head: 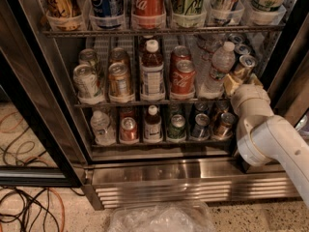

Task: Pick redbull can from middle shelf of fridge

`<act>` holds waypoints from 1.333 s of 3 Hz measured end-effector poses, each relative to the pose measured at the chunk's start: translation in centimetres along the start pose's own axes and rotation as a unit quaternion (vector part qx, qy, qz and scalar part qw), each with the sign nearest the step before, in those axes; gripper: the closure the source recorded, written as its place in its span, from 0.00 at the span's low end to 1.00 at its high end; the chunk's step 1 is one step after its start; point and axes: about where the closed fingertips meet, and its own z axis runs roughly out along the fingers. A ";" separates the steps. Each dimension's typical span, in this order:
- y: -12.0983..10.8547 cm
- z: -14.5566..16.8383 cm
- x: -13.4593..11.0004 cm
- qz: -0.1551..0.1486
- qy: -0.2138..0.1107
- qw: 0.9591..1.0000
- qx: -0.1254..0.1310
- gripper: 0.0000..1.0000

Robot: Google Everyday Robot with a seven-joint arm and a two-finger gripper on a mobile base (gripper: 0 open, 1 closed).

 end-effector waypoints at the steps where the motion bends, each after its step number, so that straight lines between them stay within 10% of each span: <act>1: -0.5 0.9 -0.1 0.003 -0.002 1.000 0.013 0.62; 3: -0.5 0.9 -0.1 0.003 -0.002 1.000 0.013 1.00; 4: -0.5 0.9 -0.2 0.001 -0.002 1.000 0.012 1.00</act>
Offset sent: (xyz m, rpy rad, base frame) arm 0.0078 -0.0055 0.0006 0.0044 -0.0013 -0.0240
